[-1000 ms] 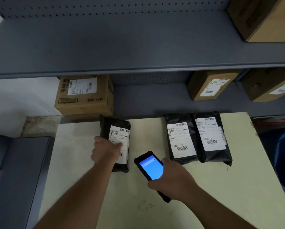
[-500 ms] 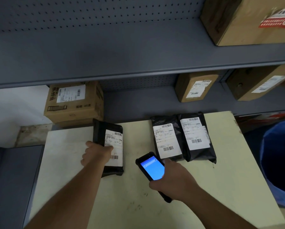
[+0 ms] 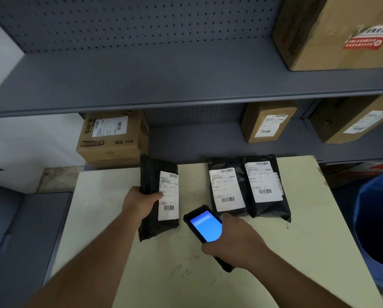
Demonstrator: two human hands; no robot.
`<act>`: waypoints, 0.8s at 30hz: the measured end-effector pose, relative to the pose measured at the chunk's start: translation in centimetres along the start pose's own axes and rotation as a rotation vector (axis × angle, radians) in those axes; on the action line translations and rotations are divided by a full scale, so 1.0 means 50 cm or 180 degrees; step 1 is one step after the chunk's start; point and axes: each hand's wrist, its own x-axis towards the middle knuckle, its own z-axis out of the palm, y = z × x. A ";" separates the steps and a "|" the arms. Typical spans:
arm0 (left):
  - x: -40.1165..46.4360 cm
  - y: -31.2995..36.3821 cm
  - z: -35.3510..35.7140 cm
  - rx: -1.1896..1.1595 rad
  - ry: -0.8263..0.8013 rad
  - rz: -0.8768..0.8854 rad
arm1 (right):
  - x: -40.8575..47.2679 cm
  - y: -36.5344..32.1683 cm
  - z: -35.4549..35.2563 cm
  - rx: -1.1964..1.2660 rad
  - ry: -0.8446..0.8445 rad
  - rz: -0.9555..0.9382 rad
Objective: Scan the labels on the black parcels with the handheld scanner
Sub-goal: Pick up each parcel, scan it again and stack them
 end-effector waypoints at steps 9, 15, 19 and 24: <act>-0.025 -0.001 -0.036 -0.0996 -0.0292 0.0084 | -0.030 -0.025 -0.005 -0.0096 -0.0079 -0.0018; -0.022 -0.019 -0.047 -0.1389 -0.0531 0.0181 | -0.045 -0.035 -0.007 -0.0086 -0.0113 -0.0006; -0.024 -0.023 -0.048 -0.1526 -0.0561 0.0242 | -0.054 -0.041 -0.008 -0.0102 -0.0118 -0.0030; -0.032 -0.023 -0.049 -0.1546 -0.0492 0.0266 | -0.062 -0.044 -0.005 -0.0078 -0.0115 -0.0055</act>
